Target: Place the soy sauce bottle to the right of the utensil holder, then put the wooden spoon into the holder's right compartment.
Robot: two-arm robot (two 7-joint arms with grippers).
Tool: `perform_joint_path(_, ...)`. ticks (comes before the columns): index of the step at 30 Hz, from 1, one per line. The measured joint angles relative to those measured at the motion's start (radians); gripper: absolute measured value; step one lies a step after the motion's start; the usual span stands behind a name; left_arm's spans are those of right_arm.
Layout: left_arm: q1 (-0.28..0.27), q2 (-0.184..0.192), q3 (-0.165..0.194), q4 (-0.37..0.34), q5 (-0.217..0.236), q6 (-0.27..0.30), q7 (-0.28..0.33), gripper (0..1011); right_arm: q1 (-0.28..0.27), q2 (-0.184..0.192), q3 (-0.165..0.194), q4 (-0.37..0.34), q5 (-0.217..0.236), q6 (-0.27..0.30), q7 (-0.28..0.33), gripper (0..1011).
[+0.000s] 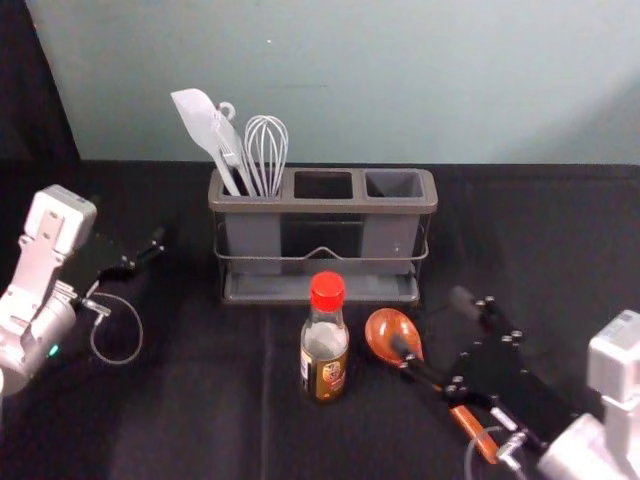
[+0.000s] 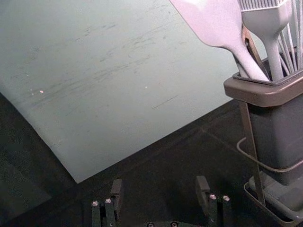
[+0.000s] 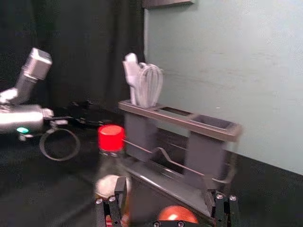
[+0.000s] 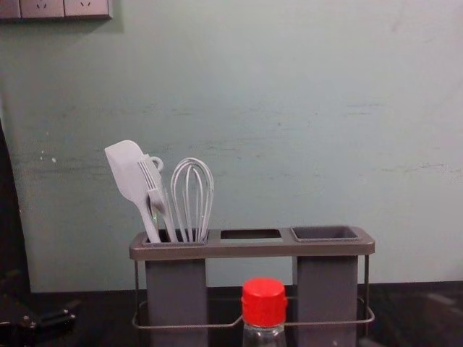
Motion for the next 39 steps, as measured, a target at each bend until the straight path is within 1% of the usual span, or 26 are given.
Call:
perform_joint_path(2, 0.0, 0.0, 0.0, 0.0, 0.0, 0.0, 0.0, 1000, 0.019, -0.02, -0.02, 0.001, 0.001, 0.014, 0.024, 1003)
perform_joint_path(5, 0.0, 0.0, 0.0, 0.0, 0.0, 0.0, 0.0, 1000, 0.061, -0.057, -0.052, 0.015, -0.015, 0.044, 0.054, 1002)
perform_joint_path(6, 0.0, 0.0, 0.0, 0.0, 0.0, 0.0, 0.0, 1000, 0.061, -0.057, -0.052, 0.015, -0.015, 0.044, 0.054, 1003)
perform_joint_path(7, 0.0, 0.0, 0.0, 0.0, 0.0, 0.0, 0.0, 1000, 0.07, -0.065, -0.058, 0.02, -0.019, 0.049, 0.059, 1003)
perform_joint_path(8, 0.0, 0.0, 0.0, 0.0, 0.0, 0.0, 0.0, 1000, 0.091, -0.083, -0.067, 0.034, -0.023, 0.055, 0.071, 1002)
perform_joint_path(9, 0.0, 0.0, 0.0, 0.0, 0.0, 0.0, 0.0, 1000, 0.101, -0.093, -0.071, 0.041, -0.023, 0.058, 0.078, 1002)
perform_joint_path(10, 0.0, 0.0, 0.0, 0.0, 0.0, 0.0, 0.0, 1000, 0.122, -0.113, -0.078, 0.058, -0.022, 0.065, 0.09, 1003)
perform_joint_path(12, 0.0, 0.0, 0.0, 0.0, 0.0, 0.0, 0.0, 1000, 0.139, -0.13, -0.084, 0.073, -0.022, 0.069, 0.101, 1002)
perform_joint_path(13, 0.0, 0.0, 0.0, 0.0, 0.0, 0.0, 0.0, 1000, 0.157, -0.149, -0.091, 0.087, -0.021, 0.074, 0.112, 1002)
perform_joint_path(14, 0.0, 0.0, 0.0, 0.0, 0.0, 0.0, 0.0, 1000, 0.165, -0.157, -0.094, 0.094, -0.021, 0.077, 0.117, 1003)
perform_joint_path(15, 0.0, 0.0, 0.0, 0.0, 0.0, 0.0, 0.0, 1000, 0.18, -0.174, -0.098, 0.107, -0.021, 0.082, 0.124, 1002)
perform_joint_path(19, 0.0, 0.0, 0.0, 0.0, 0.0, 0.0, 0.0, 1000, 0.208, -0.21, -0.109, 0.13, -0.029, 0.094, 0.138, 1002)
perform_joint_path(20, 0.0, 0.0, 0.0, 0.0, 0.0, 0.0, 0.0, 1000, 0.208, -0.21, -0.109, 0.13, -0.029, 0.094, 0.138, 1002)
perform_joint_path(23, 0.0, 0.0, 0.0, 0.0, 0.0, 0.0, 0.0, 1000, 0.225, -0.237, -0.116, 0.148, -0.044, 0.101, 0.145, 1002)
perform_joint_path(27, 0.0, 0.0, 0.0, 0.0, 0.0, 0.0, 0.0, 1000, 0.228, -0.252, -0.118, 0.157, -0.056, 0.102, 0.153, 998)
perform_joint_path(31, 0.0, 0.0, 0.0, 0.0, 0.0, 0.0, 0.0, 1000, 0.225, -0.264, -0.111, 0.162, -0.068, 0.101, 0.157, 916)
perform_joint_path(33, 0.0, 0.0, 0.0, 0.0, 0.0, 0.0, 0.0, 1000, 0.223, -0.267, -0.108, 0.162, -0.071, 0.101, 0.159, 907)
perform_joint_path(36, 0.0, 0.0, 0.0, 0.0, 0.0, 0.0, 0.0, 1000, 0.22, -0.273, -0.102, 0.16, -0.08, 0.101, 0.16, 802)
perform_joint_path(37, 0.0, 0.0, 0.0, 0.0, 0.0, 0.0, 0.0, 1000, 0.219, -0.274, -0.101, 0.159, -0.084, 0.101, 0.16, 749)
perform_joint_path(39, 0.0, 0.0, 0.0, 0.0, 0.0, 0.0, 0.0, 1000, 0.217, -0.277, -0.097, 0.157, -0.092, 0.101, 0.161, 711)
